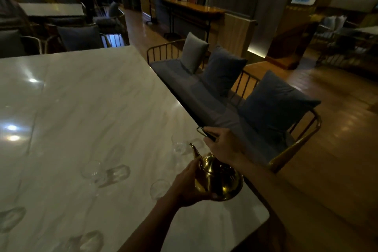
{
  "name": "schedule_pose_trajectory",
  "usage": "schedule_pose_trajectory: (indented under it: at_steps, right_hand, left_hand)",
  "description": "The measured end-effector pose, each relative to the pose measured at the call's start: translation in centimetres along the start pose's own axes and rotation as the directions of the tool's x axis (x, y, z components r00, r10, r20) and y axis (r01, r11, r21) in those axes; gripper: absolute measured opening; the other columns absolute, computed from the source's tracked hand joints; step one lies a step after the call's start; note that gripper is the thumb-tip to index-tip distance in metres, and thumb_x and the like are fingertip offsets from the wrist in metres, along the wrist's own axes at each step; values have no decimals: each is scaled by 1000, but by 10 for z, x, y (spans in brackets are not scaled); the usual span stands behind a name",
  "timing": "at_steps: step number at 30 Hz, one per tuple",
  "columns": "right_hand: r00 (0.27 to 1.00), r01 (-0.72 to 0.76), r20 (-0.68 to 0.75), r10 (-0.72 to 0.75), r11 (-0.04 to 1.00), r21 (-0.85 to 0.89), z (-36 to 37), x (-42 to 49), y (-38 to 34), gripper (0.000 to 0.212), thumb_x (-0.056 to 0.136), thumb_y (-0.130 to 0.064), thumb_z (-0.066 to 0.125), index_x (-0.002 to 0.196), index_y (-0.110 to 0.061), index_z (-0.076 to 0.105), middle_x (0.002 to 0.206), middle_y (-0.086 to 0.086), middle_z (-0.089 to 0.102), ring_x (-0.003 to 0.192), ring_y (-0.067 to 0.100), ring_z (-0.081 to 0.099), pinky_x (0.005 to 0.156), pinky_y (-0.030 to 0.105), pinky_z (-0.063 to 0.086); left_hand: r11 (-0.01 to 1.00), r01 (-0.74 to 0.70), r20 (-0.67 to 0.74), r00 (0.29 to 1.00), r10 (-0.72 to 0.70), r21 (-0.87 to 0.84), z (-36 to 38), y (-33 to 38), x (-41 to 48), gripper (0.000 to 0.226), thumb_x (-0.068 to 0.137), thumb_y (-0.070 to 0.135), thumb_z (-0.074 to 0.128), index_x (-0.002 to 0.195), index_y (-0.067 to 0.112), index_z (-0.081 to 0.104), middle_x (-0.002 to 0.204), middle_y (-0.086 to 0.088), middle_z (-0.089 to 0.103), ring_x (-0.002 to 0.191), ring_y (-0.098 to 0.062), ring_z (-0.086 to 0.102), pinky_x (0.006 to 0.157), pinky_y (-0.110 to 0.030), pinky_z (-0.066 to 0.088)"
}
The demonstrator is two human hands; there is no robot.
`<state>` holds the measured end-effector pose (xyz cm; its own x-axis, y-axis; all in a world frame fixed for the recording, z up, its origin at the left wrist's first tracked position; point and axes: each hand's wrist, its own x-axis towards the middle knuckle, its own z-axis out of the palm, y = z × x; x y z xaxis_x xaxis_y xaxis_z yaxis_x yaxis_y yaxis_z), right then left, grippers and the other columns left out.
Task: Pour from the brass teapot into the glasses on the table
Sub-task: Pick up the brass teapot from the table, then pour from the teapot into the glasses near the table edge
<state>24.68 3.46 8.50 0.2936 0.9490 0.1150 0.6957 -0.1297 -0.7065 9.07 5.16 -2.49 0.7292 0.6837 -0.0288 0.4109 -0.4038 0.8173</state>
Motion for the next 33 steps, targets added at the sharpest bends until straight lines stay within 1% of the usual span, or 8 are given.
schedule_pose_trajectory:
  at_steps: [3, 6, 11, 16, 20, 23, 27, 33]
  right_hand:
    - [993, 57, 105, -53, 998, -32, 3, 23, 4, 43, 93, -20, 60, 135, -10, 57, 131, 6, 63, 120, 21, 60, 97, 36, 52]
    - [973, 124, 208, -103, 988, -94, 3, 45, 9, 44, 96, -23, 56, 138, -12, 54, 135, 5, 60, 122, 20, 58, 101, 32, 49]
    - [937, 187, 322, -137, 974, -130, 2, 84, 19, 48, 97, -25, 55, 143, -16, 48, 141, 8, 55, 124, 22, 57, 100, 30, 49]
    - [915, 198, 383, -129, 969, -147, 7, 118, 24, 47, 97, -25, 56, 143, -19, 49, 145, 6, 51, 130, 22, 52, 100, 29, 45]
    - [892, 212, 435, -122, 963, -167, 13, 136, 24, 46, 97, -25, 56, 143, -20, 49, 146, 4, 49, 132, 22, 48, 103, 31, 42]
    - [885, 216, 451, -112, 959, -184, 18, 147, 23, 45, 97, -26, 56, 142, -22, 51, 145, 4, 51, 129, 22, 51, 103, 32, 45]
    - [877, 200, 472, -91, 962, -188, 21, 153, 25, 44, 97, -26, 56, 141, -24, 51, 142, 4, 54, 122, 20, 56, 97, 31, 50]
    - [870, 185, 487, -73, 965, -184, 19, 158, 29, 46, 96, -24, 57, 142, -20, 50, 141, 7, 55, 120, 20, 58, 91, 26, 48]
  left_hand:
    - [998, 37, -23, 999, -39, -55, 1, -8, 22, 115, 55, 73, 81, 148, 50, 17, 149, 22, 38, 134, -4, 42, 108, -40, 44]
    - [992, 44, -67, 996, -52, -116, 5, -8, 40, 104, 62, 58, 86, 144, 53, 23, 144, 22, 45, 132, -5, 46, 104, -40, 48]
    - [985, 101, -131, 984, -119, -140, 10, -4, 67, 93, 64, 54, 84, 129, 67, 18, 131, 33, 42, 127, 0, 46, 101, -20, 46]
    - [968, 168, -134, 972, -195, -185, 7, -7, 92, 93, 68, 47, 85, 137, 55, 23, 138, 21, 47, 127, -2, 49, 102, -21, 46]
    - [927, 283, -87, 946, -312, -245, 6, -18, 106, 122, 59, 58, 84, 155, 32, 13, 151, 8, 41, 138, -17, 41, 111, -39, 41]
    - [914, 329, -90, 929, -358, -238, 5, -22, 113, 124, 59, 58, 84, 155, 33, 11, 151, 8, 41, 138, -17, 41, 110, -41, 42]
    - [920, 335, -100, 928, -360, -206, 7, -25, 116, 122, 64, 50, 85, 156, 29, 8, 152, 5, 39, 139, -17, 39, 111, -36, 40]
    - [924, 336, -108, 927, -358, -180, 12, -25, 120, 129, 59, 61, 84, 155, 36, 3, 153, 8, 37, 140, -18, 39, 110, -44, 42]
